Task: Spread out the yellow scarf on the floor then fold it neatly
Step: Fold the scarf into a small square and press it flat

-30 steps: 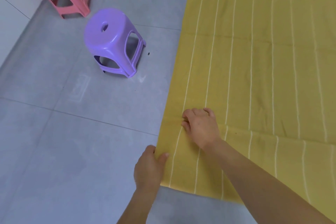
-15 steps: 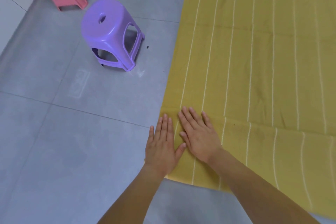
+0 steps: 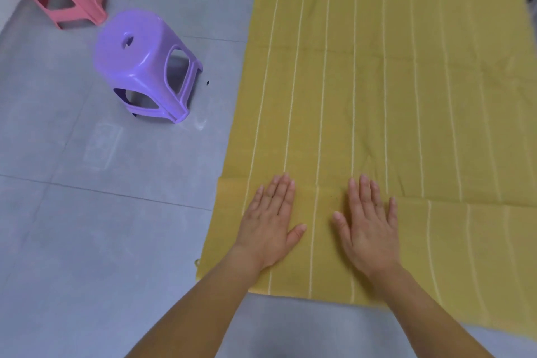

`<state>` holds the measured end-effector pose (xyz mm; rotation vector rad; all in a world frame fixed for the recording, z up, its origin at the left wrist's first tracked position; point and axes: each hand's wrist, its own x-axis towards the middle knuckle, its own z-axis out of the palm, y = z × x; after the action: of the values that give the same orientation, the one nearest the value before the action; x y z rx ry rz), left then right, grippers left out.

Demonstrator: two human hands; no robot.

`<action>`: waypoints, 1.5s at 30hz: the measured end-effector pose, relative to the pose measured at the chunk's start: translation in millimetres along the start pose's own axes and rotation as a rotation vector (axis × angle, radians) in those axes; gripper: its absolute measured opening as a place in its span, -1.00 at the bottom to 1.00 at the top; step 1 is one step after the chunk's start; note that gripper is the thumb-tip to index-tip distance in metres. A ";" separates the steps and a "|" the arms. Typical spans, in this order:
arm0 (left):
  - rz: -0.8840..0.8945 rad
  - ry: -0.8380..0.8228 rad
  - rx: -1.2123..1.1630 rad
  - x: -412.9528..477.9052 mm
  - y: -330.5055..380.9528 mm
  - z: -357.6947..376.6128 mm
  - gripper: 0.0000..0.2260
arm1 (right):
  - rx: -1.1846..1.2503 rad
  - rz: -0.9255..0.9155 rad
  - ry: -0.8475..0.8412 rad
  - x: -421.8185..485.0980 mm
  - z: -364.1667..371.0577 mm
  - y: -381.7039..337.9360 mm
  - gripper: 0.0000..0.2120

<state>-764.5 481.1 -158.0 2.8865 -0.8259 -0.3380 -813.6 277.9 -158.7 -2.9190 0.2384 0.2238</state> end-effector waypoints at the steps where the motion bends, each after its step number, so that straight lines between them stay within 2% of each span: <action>1: 0.037 -0.021 0.026 6.7 6.4 3.7 -0.30 | -0.001 0.031 -0.001 -4.2 1.8 8.7 -0.35; 4: 0.107 -0.090 0.135 19.0 6.4 17.2 -0.29 | -0.042 0.074 -0.049 -10.3 13.8 35.3 -0.32; 10: 0.106 -0.123 0.080 9.8 12.9 13.0 -0.26 | -0.072 -0.126 -0.112 -11.0 6.8 69.4 -0.31; 14: 0.261 -0.182 0.067 -33.6 34.7 19.2 -0.28 | -0.076 -0.213 -0.174 -73.8 1.0 113.9 -0.35; 17: 0.283 -0.255 0.115 -55.2 32.1 26.8 -0.28 | -0.103 -0.251 -0.250 -121.0 -0.4 152.2 -0.34; 19: 0.288 -0.264 0.119 -54.9 32.2 25.5 -0.23 | -0.122 -0.297 -0.280 -135.4 -4.0 170.9 -0.30; 22: 0.426 -0.304 0.163 -55.4 33.9 25.8 -0.14 | -0.154 -0.364 -0.282 -142.6 -10.4 202.2 -0.31; 24: 0.475 -0.321 0.199 -59.6 26.4 26.1 -0.16 | -0.170 -0.348 -0.269 -143.5 -16.5 227.9 -0.35; 33: 0.359 -0.267 0.202 -79.1 -9.4 20.6 -0.29 | -0.179 -0.273 -0.260 -141.2 -34.9 330.8 -0.40; 37: 0.304 -0.263 0.196 -96.3 -29.3 14.8 -0.31 | -0.154 -0.285 -0.284 -146.1 -33.8 349.3 -0.31; 42: 0.288 -0.256 0.176 -96.5 -38.0 12.4 -0.39 | -0.106 -0.315 -0.246 -142.9 -32.8 352.6 -0.49; 43: 0.300 -0.243 0.195 -96.0 -38.8 12.8 -0.39 | -0.100 -0.325 -0.247 -143.1 -33.0 353.6 -0.46; 45: 0.314 -0.194 0.240 -97.7 -40.3 14.8 -0.34 | -0.095 -0.349 -0.231 -143.7 -31.9 356.1 -0.30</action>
<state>-828.4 566.5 -161.8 2.8973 -1.4214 -0.5211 -1011.9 -52.2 -171.4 -2.9269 -0.3230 0.5209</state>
